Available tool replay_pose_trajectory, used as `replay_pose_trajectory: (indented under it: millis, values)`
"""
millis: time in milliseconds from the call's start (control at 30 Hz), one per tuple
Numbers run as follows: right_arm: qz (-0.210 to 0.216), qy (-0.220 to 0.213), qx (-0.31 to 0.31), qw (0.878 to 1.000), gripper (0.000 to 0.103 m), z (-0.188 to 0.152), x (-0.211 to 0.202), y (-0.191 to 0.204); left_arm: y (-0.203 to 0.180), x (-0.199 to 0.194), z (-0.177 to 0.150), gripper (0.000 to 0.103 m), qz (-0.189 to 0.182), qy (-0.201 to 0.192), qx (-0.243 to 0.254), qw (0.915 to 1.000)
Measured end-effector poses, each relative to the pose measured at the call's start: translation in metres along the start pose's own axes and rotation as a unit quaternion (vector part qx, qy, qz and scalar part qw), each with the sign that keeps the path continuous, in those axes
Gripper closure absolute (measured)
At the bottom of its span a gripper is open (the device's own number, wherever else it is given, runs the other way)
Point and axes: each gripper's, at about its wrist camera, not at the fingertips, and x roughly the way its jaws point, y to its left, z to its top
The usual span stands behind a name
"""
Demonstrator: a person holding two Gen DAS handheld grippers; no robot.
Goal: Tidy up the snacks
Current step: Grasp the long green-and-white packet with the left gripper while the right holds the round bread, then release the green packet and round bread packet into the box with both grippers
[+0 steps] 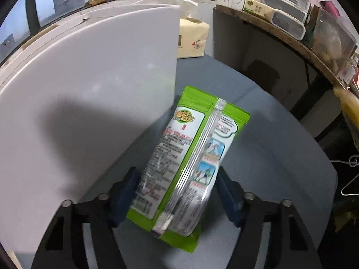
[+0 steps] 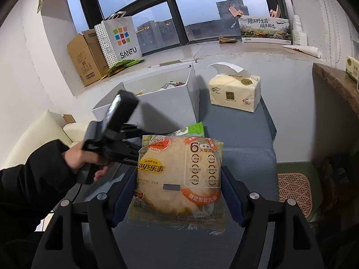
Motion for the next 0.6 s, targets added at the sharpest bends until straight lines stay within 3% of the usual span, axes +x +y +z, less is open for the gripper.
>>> replay_pose_trajectory:
  millis: [100,167,300,467,600]
  values:
    - [0.000,0.000,-0.001,1.000,0.027,0.000,0.000,0.003,0.005,-0.029,-0.018,0.035,-0.013,-0.030,-0.051,0.9982]
    - [0.002,-0.001,-0.006,1.000,0.027,0.002,0.000,0.007,0.000,-0.051,-0.030,0.035,-0.002,-0.055,-0.062,0.9966]
    - [0.005,-0.010,-0.008,1.000,0.027,0.008,0.005,0.014,0.000,-0.114,-0.057,0.035,0.009,-0.123,-0.112,0.9860]
    - [0.017,-0.022,-0.003,1.000,0.027,0.024,0.018,0.028,0.017,-0.181,-0.073,0.035,0.013,-0.208,-0.177,0.9619]
    - [0.030,-0.038,-0.009,0.999,0.027,0.050,0.029,0.045,0.042,-0.214,-0.071,0.035,0.020,-0.248,-0.218,0.9438]
